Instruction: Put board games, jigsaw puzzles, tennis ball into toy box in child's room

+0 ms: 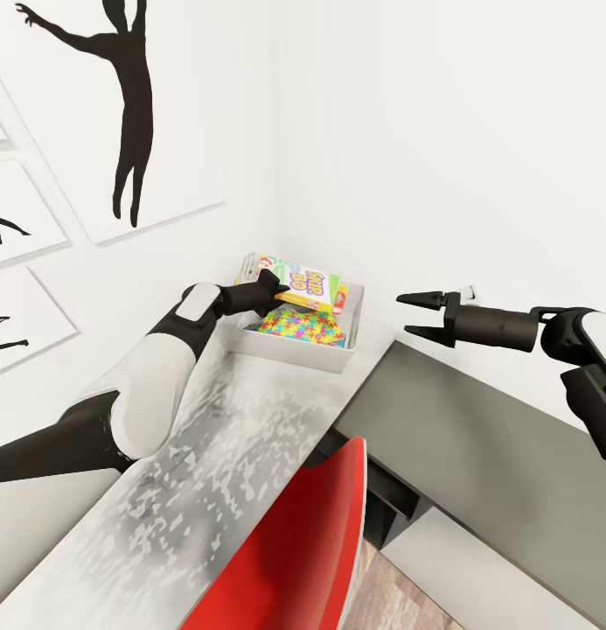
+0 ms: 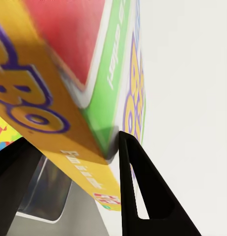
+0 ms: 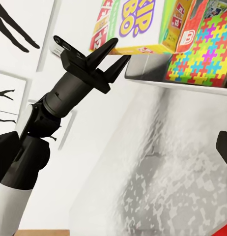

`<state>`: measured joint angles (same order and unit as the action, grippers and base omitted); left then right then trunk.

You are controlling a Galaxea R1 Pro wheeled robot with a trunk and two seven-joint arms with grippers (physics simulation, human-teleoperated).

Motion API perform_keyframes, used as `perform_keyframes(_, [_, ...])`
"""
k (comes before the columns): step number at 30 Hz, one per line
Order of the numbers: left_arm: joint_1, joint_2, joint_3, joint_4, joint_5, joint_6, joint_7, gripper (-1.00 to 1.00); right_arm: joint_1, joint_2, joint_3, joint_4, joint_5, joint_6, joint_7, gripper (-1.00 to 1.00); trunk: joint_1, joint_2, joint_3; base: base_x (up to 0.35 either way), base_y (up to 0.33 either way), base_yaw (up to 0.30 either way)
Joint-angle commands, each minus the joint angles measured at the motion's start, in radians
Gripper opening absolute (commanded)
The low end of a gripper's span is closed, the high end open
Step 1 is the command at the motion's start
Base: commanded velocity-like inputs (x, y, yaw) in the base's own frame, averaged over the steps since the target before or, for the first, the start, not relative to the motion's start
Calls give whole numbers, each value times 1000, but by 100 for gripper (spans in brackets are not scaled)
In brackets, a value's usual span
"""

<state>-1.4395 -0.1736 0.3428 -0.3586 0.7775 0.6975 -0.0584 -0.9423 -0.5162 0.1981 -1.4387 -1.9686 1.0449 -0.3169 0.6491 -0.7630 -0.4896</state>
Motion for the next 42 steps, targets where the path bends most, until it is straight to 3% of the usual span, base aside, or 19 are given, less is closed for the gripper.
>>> perform_keyframes(1, [-1, -1, 8, 0, -7, 5, -3, -100, -1, 0, 1, 0, -10, 0, -10, 100, 0, -1, -1, 0, 0, 0])
perform_keyframes(13, [-1, -1, 7, 0, -12, 5, -3, -100, -1, 1, 1, 0, -9, 0, -10, 100, 0, -1, -1, 0, 0, 0])
perform_keyframes(22, [-1, -1, -31, 1, -11, 7, -4, -100, -1, -1, 1, -1, -9, 0, -10, 100, 0, -1, -1, 0, 0, 0])
perform_keyframes(42, [-1, -1, -35, 9, -10, 4, -4, -100, -1, 8, 3, -2, -8, 0, -10, 100, 0, -1, -1, 0, 0, 0])
